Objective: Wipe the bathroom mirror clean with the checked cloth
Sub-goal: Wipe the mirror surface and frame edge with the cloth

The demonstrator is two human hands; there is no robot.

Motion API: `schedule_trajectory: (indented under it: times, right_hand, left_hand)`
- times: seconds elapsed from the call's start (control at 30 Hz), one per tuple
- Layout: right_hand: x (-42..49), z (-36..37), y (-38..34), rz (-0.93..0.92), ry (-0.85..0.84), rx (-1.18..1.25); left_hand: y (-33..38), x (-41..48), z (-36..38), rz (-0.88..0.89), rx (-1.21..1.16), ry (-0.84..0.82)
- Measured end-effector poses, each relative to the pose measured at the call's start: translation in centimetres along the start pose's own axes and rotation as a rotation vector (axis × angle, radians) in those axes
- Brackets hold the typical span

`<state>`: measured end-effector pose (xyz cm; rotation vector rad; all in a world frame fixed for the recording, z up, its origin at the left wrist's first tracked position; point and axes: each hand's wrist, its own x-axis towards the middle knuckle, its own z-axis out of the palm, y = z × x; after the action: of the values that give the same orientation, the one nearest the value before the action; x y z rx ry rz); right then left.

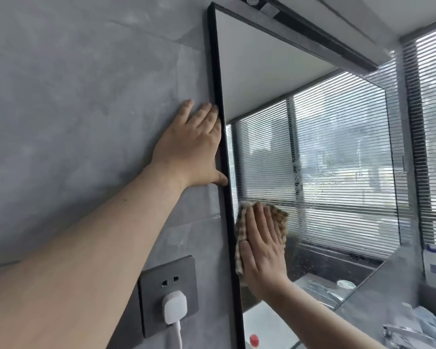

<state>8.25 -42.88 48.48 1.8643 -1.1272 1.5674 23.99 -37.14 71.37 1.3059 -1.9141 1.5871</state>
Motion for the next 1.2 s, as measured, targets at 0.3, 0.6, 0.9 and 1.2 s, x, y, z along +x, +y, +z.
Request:
schedule_trajectory:
  times: [0.3, 0.6, 0.9, 1.2]
  right_hand:
    - [11.7, -3.1, -2.0, -0.086, 0.001, -0.066]
    - [-0.4, -0.1, 0.8, 0.006, -0.003, -0.050]
    - [-4.6, 0.6, 1.8, 0.022, -0.032, -0.018]
    - [3.7, -0.9, 3.6, 0.093, 0.073, -0.028]
  left_hand:
    - [0.2, -0.2, -0.4, -0.012, -0.052, 0.034]
    - [1.1, -1.2, 0.2, -0.021, -0.083, 0.025]
    - [2.4, -2.4, 0.5, 0.021, 0.040, -0.082]
    - [2.8, -2.2, 0.8, 0.000, 0.016, -0.082]
